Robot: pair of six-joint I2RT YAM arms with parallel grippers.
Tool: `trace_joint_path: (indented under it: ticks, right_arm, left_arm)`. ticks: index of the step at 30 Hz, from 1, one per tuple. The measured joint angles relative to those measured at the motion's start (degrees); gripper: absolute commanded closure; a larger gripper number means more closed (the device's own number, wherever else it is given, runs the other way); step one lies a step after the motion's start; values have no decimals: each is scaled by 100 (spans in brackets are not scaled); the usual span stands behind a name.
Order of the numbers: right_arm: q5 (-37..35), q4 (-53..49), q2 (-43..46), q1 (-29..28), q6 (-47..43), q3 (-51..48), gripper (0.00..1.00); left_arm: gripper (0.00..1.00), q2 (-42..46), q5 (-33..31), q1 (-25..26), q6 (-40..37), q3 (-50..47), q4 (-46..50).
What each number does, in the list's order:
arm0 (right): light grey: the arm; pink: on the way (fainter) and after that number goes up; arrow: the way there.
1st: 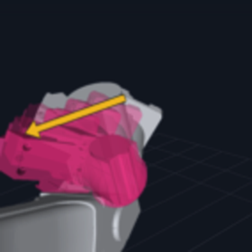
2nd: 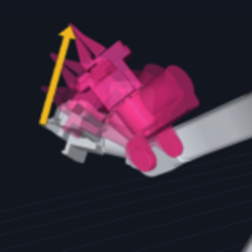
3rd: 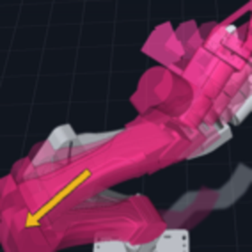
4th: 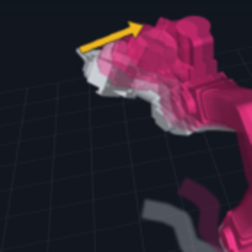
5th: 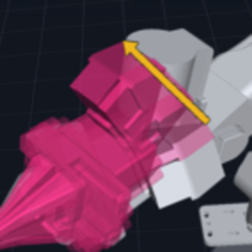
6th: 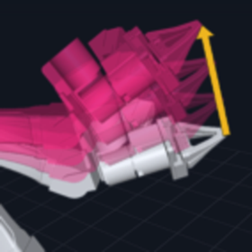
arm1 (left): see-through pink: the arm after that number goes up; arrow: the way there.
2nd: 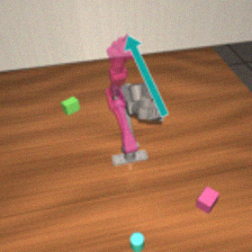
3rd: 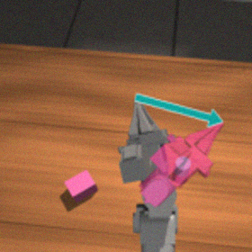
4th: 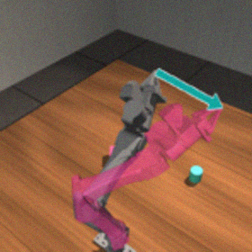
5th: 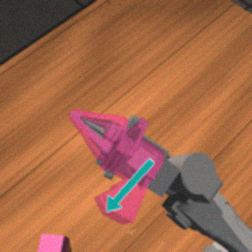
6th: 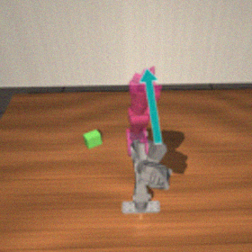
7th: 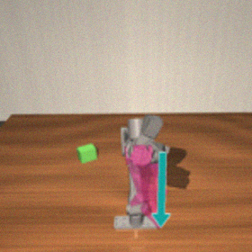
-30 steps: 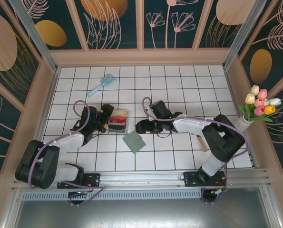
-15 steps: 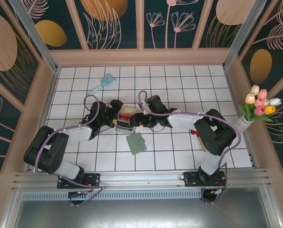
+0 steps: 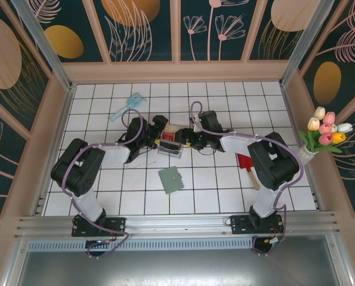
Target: Put the credit cards into the card holder
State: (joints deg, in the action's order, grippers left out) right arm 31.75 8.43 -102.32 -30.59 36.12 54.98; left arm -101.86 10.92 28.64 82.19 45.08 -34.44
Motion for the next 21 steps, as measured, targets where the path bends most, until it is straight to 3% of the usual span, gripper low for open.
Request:
trace_joint_path:
  ticks: [4, 8, 13, 15, 21]
  right_arm:
    - [-74, -157, 76, 267, -181, -11, 26]
    - [-577, -719, 656, 332, -544, -195, 27]
    - [-1237, -1200, 1740, -28, -857, -625, 47]
    - [-1231, -1213, 2052, -352, -857, -866, 57]
    - [-1067, -1167, 2022, -1279, -612, -1263, 65]
  left_arm:
    - [2, -72, -22, 184, -4, 116, 26]
    - [2, 304, -203, 369, -256, 142, 748]
    - [3, 1635, -831, 389, -662, -234, 1687]
    - [9, 2214, -933, 382, -787, -612, 1884]
    - [21, 2997, -516, 407, -942, -1956, 2052]
